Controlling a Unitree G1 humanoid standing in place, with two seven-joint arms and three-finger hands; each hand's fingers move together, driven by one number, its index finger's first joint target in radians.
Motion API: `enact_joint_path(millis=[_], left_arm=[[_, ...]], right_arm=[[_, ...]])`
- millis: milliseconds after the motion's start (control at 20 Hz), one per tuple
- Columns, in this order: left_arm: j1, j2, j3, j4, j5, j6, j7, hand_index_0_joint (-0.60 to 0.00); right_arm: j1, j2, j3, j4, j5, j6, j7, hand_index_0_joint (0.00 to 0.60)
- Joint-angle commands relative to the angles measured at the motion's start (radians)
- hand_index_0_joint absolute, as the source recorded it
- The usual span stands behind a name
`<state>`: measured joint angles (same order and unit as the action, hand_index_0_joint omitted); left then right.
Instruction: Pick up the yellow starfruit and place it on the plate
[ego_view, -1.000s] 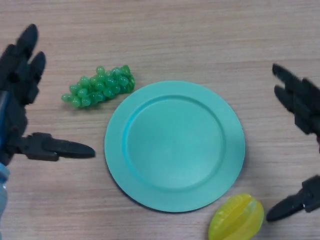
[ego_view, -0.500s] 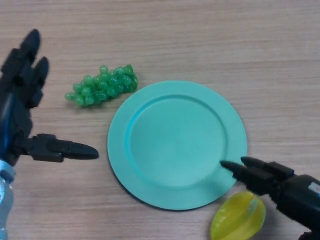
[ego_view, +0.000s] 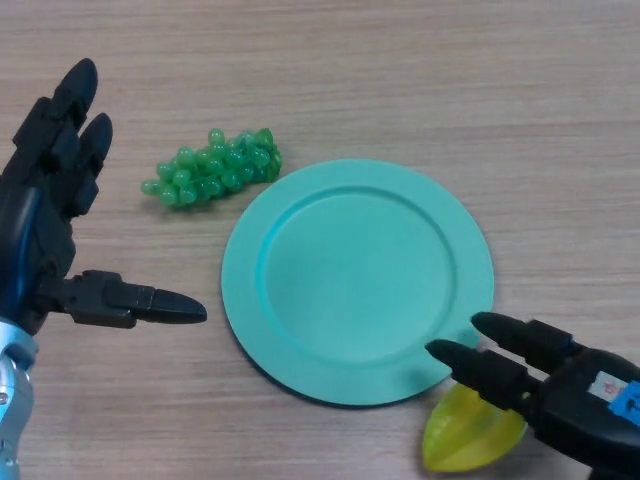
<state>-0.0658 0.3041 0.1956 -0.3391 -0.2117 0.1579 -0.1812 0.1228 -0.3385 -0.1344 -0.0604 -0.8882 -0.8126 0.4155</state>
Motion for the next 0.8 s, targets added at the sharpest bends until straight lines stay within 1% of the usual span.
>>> enact_joint_path(millis=[50, 100, 150, 250, 300, 400, 500, 550, 600, 650, 750, 800], left_arm=[[-0.027, 0.033, 0.079, -0.062, 0.004, -0.096, 0.006, 0.0], [-0.025, 0.03, 0.08, -0.058, 0.012, -0.11, 0.022, 0.0], [-0.022, 0.028, 0.079, -0.057, 0.02, -0.121, 0.031, 0.0], [-0.013, 0.026, 0.077, -0.048, 0.034, -0.142, 0.029, 0.0], [-0.014, 0.029, 0.08, -0.046, 0.033, -0.136, 0.027, 0.0], [-0.022, 0.032, 0.082, -0.048, 0.033, -0.123, 0.03, 0.0], [-0.035, 0.036, 0.078, -0.051, 0.029, -0.107, 0.036, 0.0], [-0.04, 0.037, 0.076, -0.053, 0.029, -0.099, 0.038, 0.0], [-0.038, 0.032, 0.066, -0.063, 0.033, -0.095, 0.043, 0.0], [-0.035, 0.029, 0.062, -0.068, 0.036, -0.096, 0.044, 0.0], [-0.029, 0.025, 0.056, -0.07, 0.052, -0.108, 0.038, 0.0], [-0.027, 0.024, 0.056, -0.073, 0.054, -0.105, 0.036, 0.0]], right_arm=[[-0.047, -0.053, -0.062, -0.025, -0.103, -0.11, -0.218, 0.4], [-0.074, -0.072, -0.056, -0.019, -0.205, -0.109, -0.358, 0.542], [-0.084, -0.08, -0.049, -0.02, -0.23, -0.096, -0.418, 0.6], [-0.08, -0.069, -0.034, -0.02, -0.176, -0.062, -0.442, 0.6], [-0.07, -0.069, -0.031, -0.015, -0.127, -0.051, -0.405, 0.6], [-0.086, -0.068, -0.048, -0.035, -0.108, -0.03, -0.416, 0.6], [-0.105, -0.075, -0.059, -0.051, -0.13, -0.019, -0.45, 0.6], [-0.111, -0.076, -0.061, -0.059, -0.124, -0.011, -0.452, 0.6], [-0.11, -0.071, -0.052, -0.071, -0.074, -0.003, -0.412, 0.6], [-0.112, -0.07, -0.049, -0.079, -0.064, -0.001, -0.397, 0.6], [-0.124, -0.069, -0.049, -0.087, -0.062, -0.001, -0.379, 0.6], [-0.146, -0.067, -0.05, -0.091, -0.063, 0.014, -0.388, 0.6]])
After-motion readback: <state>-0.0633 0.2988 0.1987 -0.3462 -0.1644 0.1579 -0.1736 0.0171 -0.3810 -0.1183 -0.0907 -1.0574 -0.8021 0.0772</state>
